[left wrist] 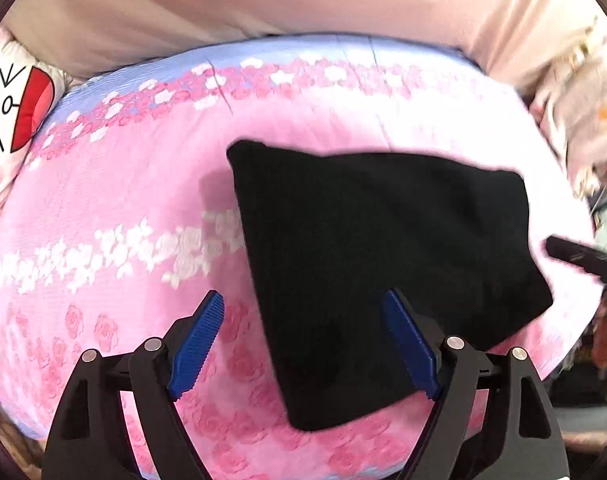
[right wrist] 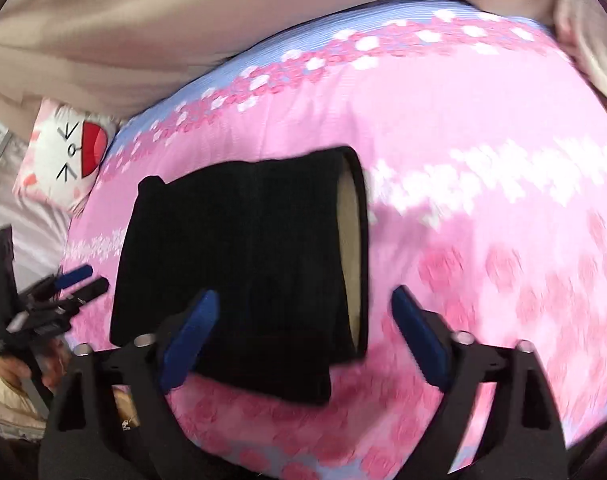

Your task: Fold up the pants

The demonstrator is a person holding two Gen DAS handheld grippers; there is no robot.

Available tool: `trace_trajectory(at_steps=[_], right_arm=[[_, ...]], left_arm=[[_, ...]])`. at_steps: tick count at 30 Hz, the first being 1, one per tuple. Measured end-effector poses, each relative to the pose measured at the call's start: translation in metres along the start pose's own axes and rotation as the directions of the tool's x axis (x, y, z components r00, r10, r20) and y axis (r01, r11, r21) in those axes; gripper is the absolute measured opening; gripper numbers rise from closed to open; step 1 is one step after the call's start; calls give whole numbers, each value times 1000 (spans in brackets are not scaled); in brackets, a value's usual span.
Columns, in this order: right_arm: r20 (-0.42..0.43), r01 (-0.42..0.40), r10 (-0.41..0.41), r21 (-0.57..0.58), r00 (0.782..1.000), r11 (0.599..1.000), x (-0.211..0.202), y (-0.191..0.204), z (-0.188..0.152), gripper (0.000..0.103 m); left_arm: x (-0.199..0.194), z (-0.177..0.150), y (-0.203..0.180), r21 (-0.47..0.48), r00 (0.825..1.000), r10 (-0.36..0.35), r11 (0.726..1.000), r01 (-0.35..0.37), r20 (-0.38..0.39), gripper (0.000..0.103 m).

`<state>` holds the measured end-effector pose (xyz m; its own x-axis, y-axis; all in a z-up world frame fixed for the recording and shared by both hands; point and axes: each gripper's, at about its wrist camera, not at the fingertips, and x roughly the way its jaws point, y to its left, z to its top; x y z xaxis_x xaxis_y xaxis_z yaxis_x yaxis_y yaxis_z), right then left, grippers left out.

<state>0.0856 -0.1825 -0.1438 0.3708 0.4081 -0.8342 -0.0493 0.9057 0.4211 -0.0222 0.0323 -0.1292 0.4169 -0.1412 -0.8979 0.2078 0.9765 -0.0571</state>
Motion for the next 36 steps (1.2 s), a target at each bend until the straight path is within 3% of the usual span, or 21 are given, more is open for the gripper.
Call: trace_trajectory(at_steps=[2,4,5,7,8,9,10,11,12,13,15,18,20,23,26,29,32,35,36], right_arm=[[-45,10,-9,24,999,1000,24,-10,9,57],[-58,6,-4,33,998,999,48,-11,18,34],[-46,19,-18,24,999,1000,48,-11,22,29],[23,20,-20,-8,1000,1000,33,-12,28,10],[64,37,-35,-41,997,998,29,-15,35,10],[41,86,-83,-68,996,994,39,-21,37,11],[-5,96,-97,-60,995,994,49,-37,36,22],[5,87,-87,-24,996,996,50,-44,36,29],[6,92,-92,18,996,996,42,-53,36,52],[2,110,-110,51,994,993,35,-55,36,67],[51,59,-63,88,997,994,17,-60,33,79],[-37,-46,53,156,998,987,31,-78,23,79],[-105,-53,72,172,992,984,51,-81,15,74],[-84,-73,89,180,992,981,57,-77,9,77],[-131,-125,146,159,980,979,59,-65,3,77],[-145,-106,120,99,982,989,58,-54,-5,77],[-132,-113,127,111,983,987,59,-55,-5,77],[-140,-111,124,100,982,989,59,-52,-3,66],[-144,-109,123,102,982,989,60,-51,-2,65]], left_arm=[[11,8,5,5,998,60,998,-60,-22,85],[36,15,5,30,988,142,990,-140,-60,85],[39,15,12,38,987,149,988,-146,-66,86],[47,18,15,58,985,156,987,-152,-71,87],[41,16,21,67,985,158,986,-153,-68,88],[43,18,19,86,983,171,983,-165,-62,96],[49,17,17,97,981,188,978,-182,-56,98],[53,19,16,102,981,185,978,-179,-56,98],[57,20,16,96,983,171,982,-163,-73,98],[56,22,15,86,984,160,984,-153,-83,98],[55,22,18,54,988,125,991,-120,-96,98],[59,20,26,-1,991,73,997,-73,-113,98],[62,19,27,-30,991,50,998,-54,-123,98],[64,20,26,-33,990,46,998,-51,-132,98],[67,20,22,-20,990,42,999,-45,-136,98],[71,19,23,-33,989,20,999,-25,-147,98],[80,16,30,-102,983,-68,993,51,-168,98],[95,10,44,-226,960,-215,959,173,-177,98],[94,9,44,-227,962,-221,957,183,-157,98]])
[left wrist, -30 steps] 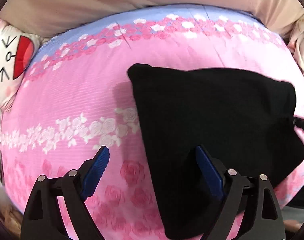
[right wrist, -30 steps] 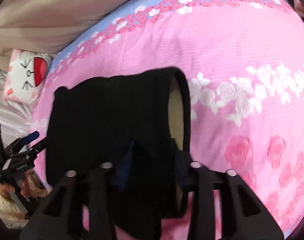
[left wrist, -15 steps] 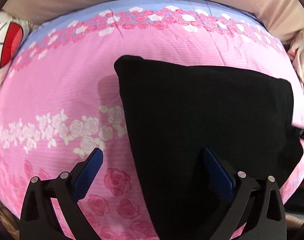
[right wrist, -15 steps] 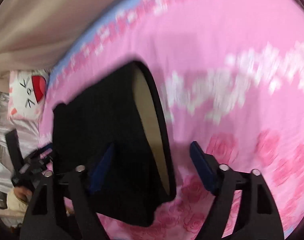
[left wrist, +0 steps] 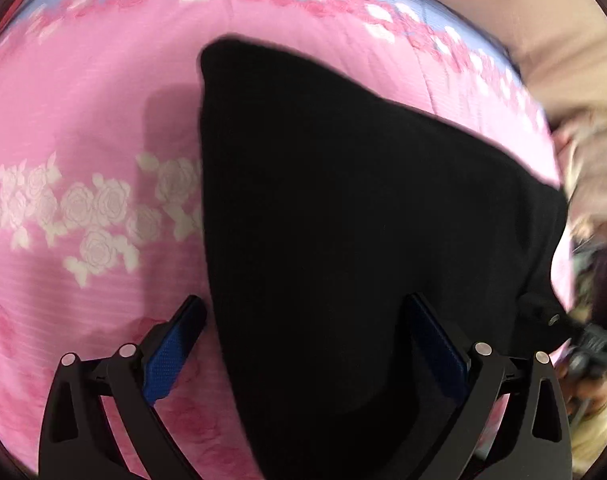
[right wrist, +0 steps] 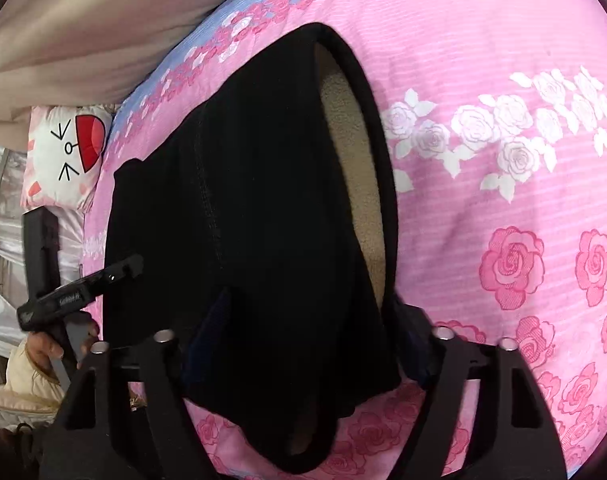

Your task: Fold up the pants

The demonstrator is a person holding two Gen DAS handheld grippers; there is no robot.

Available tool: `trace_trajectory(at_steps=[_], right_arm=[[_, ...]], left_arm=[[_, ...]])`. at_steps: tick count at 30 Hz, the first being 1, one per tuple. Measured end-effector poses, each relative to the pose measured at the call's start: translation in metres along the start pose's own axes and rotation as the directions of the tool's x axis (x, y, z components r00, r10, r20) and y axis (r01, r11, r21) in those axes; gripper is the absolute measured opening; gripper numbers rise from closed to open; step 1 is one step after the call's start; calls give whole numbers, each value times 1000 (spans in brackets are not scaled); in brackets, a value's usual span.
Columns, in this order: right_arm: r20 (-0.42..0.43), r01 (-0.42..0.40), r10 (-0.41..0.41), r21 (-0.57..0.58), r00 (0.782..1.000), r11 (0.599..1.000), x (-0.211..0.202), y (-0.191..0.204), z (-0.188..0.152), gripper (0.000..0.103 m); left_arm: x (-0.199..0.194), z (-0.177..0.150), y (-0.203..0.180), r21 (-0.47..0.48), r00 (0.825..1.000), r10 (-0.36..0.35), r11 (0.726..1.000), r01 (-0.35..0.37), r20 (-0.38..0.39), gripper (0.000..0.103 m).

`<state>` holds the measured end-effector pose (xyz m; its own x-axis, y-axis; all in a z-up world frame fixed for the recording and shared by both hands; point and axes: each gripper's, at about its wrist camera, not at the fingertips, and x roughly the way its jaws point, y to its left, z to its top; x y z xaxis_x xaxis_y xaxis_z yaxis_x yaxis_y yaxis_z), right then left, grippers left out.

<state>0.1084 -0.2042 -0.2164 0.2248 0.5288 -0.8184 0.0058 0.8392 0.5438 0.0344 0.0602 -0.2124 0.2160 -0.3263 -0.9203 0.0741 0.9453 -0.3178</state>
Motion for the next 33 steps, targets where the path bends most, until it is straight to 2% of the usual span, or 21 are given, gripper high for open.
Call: trace_trajectory(at_steps=[4,6,7,8,9,12,15,21,26,28,30,32,33], right_arm=[[-5,24,-24,5,1000,1000,5,4,4,65],[-8,50,-50,-14,999,999,5,7,4,64],[-10,54,-54,-17,998,998,4,8,4,52],[-14,14,-14,2,1000,1000,2,8,3,42],[-11,19,-19,11,1000,1000,-1,10,3,39],[-1,34,-34,5,999,999,-8,17,1,34],[13,17,-17,9,1000,1000,-19,22,1,33],[13,-38,38,-4,999,999,-46,28,-8,33],[-38,-12,13,21,999,1000,-20,2,-28,34],[-30,-16,18,73,999,997,-13,-12,-28,51],[-31,-16,18,87,999,996,-7,-14,-26,59],[-24,-8,9,57,1000,998,-6,-12,-26,58],[-29,-24,25,52,999,998,-7,-10,-26,44]], left_arm=[[4,-2,-15,68,1000,20,997,-21,10,97],[4,-2,-21,89,999,25,996,-27,21,84],[3,-2,-25,103,1000,22,994,-24,21,80],[1,-1,-27,108,1000,18,994,-20,18,72],[-1,-1,-27,108,1000,15,994,-17,17,65],[-12,1,-22,90,1000,-27,996,26,7,49],[-17,0,-23,105,999,-34,994,33,1,44],[-38,-6,-23,115,998,-66,991,67,-8,43],[-18,-19,-16,132,999,-31,991,36,-41,46],[-16,-18,-15,119,999,-35,992,39,-35,49],[-15,-17,-11,119,999,-15,993,20,-40,65],[-12,-18,-9,110,999,2,994,2,-36,68],[-9,-16,-13,99,999,-13,995,16,-34,65]])
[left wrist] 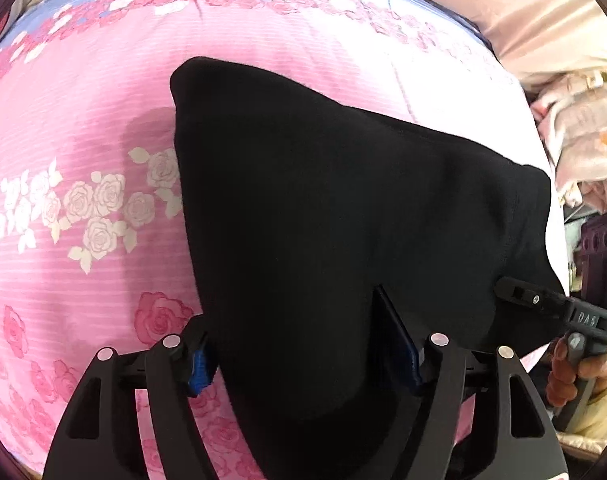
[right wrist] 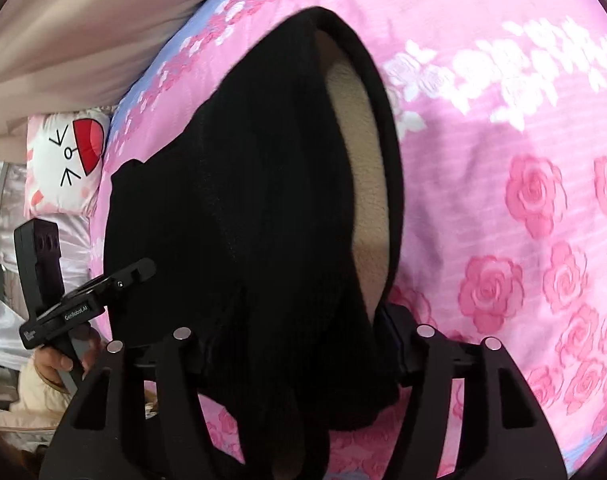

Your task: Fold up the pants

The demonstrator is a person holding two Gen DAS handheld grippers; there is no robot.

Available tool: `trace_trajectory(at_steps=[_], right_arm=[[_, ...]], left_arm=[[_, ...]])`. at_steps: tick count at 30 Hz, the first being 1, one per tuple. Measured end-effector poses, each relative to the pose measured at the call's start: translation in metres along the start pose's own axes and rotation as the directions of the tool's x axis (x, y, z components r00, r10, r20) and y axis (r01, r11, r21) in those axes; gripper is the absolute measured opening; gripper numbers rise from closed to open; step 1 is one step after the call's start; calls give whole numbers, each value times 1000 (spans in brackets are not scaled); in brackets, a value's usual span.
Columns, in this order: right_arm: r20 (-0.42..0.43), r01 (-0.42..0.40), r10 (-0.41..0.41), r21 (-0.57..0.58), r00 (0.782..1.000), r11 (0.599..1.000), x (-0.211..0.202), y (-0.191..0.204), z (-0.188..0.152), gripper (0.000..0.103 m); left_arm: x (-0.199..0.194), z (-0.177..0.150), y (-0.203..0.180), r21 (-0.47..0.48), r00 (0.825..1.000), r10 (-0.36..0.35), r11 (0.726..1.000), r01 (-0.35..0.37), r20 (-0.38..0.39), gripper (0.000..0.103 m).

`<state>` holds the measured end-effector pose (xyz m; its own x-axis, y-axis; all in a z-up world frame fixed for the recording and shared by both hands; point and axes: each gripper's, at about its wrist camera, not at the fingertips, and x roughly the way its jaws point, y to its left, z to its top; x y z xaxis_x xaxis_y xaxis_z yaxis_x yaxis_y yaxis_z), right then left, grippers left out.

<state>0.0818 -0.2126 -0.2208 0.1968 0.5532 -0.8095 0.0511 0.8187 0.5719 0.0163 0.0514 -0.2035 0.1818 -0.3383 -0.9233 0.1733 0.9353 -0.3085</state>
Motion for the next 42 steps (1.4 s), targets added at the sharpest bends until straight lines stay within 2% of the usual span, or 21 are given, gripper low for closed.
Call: trace_trajectory(at_steps=[1,3,5,8,11,17,20,26,32,38,42], right_arm=[[0,-8,8,7,1000,1000,-2,1,1,38],[18,1,-1,-9,1000,1000,-13,10,0,34],[46,-12,13,-30,999,999,-25,25,-2,33],[81,-38,44,-74,996,997,-53,45,-5,32],[108,-54,67,-114,992,992,-83,58,-9,32],[181,-92,124,-176,976,980,-138,82,-10,32],[233,-102,152,-212,961,972,-162,99,2,32],[336,-94,191,-286,922,954,-193,126,50,32],[394,-71,198,-315,897,947,-186,138,111,32],[388,-83,192,-281,901,956,-144,125,164,32],[356,-100,179,-230,917,968,-102,103,192,32]], left_arm=[[1,1,-1,-3,1000,-6,1000,6,3,61],[-7,0,-1,-11,999,-33,999,33,14,46],[-17,-2,-2,4,999,-38,999,38,20,42],[-37,-4,-8,15,998,-50,999,49,44,41],[-67,-4,-11,9,993,-93,996,93,74,41],[-129,-3,-26,81,979,-115,991,102,168,41],[-160,5,-35,119,965,-112,989,85,237,41],[-209,54,-47,179,913,-138,981,73,383,41],[-212,119,-45,208,884,-113,978,18,453,41],[-179,168,-30,204,891,-93,979,0,445,41],[-136,193,-13,198,914,-83,980,3,397,41]])
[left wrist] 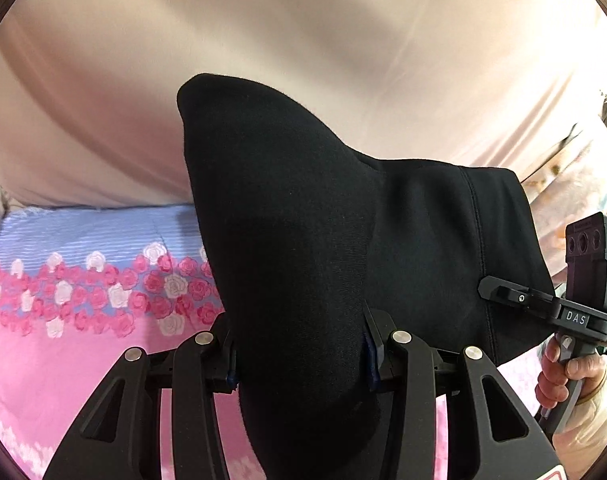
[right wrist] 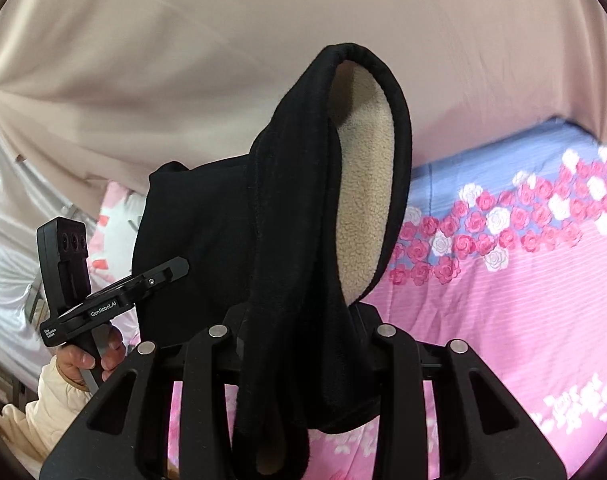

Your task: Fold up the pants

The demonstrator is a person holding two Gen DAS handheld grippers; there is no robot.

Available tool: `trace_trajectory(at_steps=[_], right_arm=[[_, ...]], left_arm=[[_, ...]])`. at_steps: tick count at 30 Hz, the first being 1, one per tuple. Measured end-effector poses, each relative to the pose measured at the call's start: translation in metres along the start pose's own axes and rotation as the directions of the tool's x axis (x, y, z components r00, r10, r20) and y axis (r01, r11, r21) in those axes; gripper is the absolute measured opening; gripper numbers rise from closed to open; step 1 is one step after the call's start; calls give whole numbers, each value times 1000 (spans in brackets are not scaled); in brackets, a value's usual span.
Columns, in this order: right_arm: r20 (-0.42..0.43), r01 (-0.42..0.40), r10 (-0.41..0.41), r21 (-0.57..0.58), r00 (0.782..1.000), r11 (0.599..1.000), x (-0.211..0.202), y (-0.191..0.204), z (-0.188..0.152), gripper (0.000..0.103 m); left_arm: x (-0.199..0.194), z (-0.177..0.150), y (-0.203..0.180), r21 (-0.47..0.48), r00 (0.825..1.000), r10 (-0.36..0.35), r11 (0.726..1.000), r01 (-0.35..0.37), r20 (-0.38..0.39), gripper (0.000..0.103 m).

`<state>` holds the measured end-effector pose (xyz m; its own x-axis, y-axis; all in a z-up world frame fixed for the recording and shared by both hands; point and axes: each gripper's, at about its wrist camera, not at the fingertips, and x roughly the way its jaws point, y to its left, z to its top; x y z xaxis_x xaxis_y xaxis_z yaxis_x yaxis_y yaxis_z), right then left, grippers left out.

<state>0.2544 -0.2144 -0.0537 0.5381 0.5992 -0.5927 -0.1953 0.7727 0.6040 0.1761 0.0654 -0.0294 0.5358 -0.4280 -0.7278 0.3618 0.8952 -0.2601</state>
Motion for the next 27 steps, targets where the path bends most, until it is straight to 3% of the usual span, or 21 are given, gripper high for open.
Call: trace_trajectory(at_steps=[5,11,16,19,21,23,25,27], right_arm=[[-81,18,-11,91,997,996,61,-43,-7,32],[-191,92,-61,161,980,983,126,-100,-22,33],[-167,30,-2,160,986,987,134,-123,-27,43],[-169,-20,64,250,984,968,121,-137,-29,51],[-106,8,24,292,994,956,90,-147,-23,52],[0,65,-68,272,998,960,42,-142,-13,51],[39,108,-115,153,993,982,15,-114,5,32],[17,131,-131,24,991,991,24,-83,20,16]], left_arm=[[64,-11,32,-44,996,-12,999,8,-88,41],[139,-44,67,-112,978,-1,993,-23,-208,43],[155,-65,94,-194,989,-59,980,32,-136,64],[153,-71,103,-191,991,-92,979,72,-97,65],[126,-68,110,-229,991,-113,969,95,-68,60],[88,-63,111,-223,999,-42,974,39,-8,57],[42,-48,104,-201,996,37,979,-19,86,58],[30,-27,91,-207,992,61,978,-38,106,57]])
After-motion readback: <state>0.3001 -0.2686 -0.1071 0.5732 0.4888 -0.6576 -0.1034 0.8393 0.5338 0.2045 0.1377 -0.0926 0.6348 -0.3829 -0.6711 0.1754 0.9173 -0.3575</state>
